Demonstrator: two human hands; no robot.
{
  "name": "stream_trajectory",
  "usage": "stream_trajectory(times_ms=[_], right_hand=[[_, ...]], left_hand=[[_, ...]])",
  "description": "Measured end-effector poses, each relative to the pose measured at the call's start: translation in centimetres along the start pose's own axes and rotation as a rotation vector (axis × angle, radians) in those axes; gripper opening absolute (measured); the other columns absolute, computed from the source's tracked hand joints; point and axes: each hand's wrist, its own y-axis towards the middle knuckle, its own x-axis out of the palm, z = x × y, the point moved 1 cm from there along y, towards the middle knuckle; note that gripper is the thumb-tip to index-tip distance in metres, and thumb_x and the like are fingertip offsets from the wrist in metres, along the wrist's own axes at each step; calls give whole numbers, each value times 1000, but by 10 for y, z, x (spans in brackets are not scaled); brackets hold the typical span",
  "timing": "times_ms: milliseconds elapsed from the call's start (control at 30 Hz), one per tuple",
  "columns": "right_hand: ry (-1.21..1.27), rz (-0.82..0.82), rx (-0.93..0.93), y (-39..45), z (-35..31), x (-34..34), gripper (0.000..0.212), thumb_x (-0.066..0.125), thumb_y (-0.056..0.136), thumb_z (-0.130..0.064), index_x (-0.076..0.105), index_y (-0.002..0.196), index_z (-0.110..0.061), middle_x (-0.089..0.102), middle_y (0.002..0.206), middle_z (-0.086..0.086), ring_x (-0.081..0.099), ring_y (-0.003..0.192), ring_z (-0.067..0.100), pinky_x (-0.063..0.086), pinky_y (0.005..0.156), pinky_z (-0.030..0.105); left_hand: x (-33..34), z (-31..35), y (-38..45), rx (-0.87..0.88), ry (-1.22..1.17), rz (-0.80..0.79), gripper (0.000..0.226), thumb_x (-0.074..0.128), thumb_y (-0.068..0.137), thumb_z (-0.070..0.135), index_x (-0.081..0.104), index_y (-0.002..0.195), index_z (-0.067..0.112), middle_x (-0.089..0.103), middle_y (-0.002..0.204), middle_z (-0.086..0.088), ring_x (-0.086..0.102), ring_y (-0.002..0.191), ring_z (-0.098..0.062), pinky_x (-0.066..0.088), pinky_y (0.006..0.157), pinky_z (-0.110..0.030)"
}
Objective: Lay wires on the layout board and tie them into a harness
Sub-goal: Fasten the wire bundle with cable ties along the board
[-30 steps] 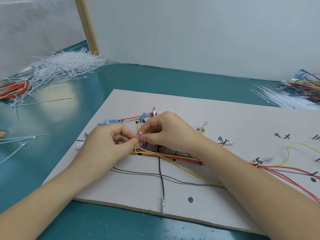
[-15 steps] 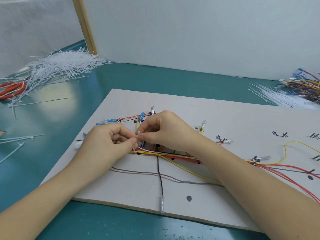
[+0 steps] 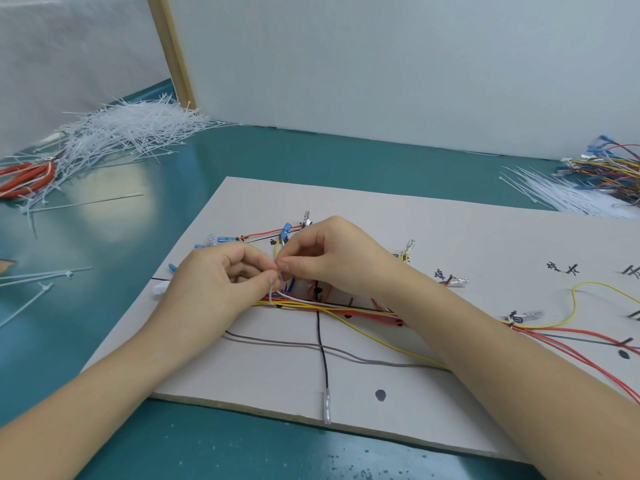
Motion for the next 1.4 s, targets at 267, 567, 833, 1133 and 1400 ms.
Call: stream_trajectory(times_ms=[267, 567, 833, 1133, 1400], right_hand=[[-285, 23, -145, -4, -15, -4, 4, 63, 86, -10, 67, 84, -11, 64, 75, -2, 55, 69, 13, 42, 65, 19], [-318, 105, -202, -4, -17, 2, 6, 61, 87, -9, 66, 88, -5, 64, 83, 2, 50, 77, 13, 39, 71, 24], [-90, 93, -70, -5, -19, -1, 18, 50, 91, -2, 53, 79, -14, 62, 72, -4, 60, 70, 12, 50, 68, 23], [275, 13, 1, -8, -28, 3, 26, 46, 93, 6, 49, 72, -10, 57, 63, 7, 55, 56, 17, 51, 60, 23], [278, -110, 111, -9, -38, -10, 15, 50, 94, -2, 56, 80, -6, 60, 71, 8, 59, 66, 18, 56, 70, 24]], left_hand=[[-2, -5, 5, -21, -45, -16, 19, 64, 83, 5, 65, 75, 21, 68, 65, 1, 55, 52, -2, 46, 55, -14], [-10, -4, 15, -14, 38, -133, 19, 68, 81, 11, 71, 72, 27, 65, 62, 3, 51, 52, -2, 43, 53, -11], [-6, -2, 11, 80, 271, -170, 25, 71, 78, 12, 67, 66, 33, 68, 72, 17, 57, 68, 6, 39, 62, -5], [-3, 3, 8, 208, 526, -210, 21, 69, 79, 15, 60, 66, 29, 61, 80, 8, 55, 81, -9, 41, 75, -24], [-7, 14, 32, 176, 744, -452, 22, 70, 76, 26, 57, 59, 32, 58, 58, 23, 53, 63, 9, 37, 55, -10]])
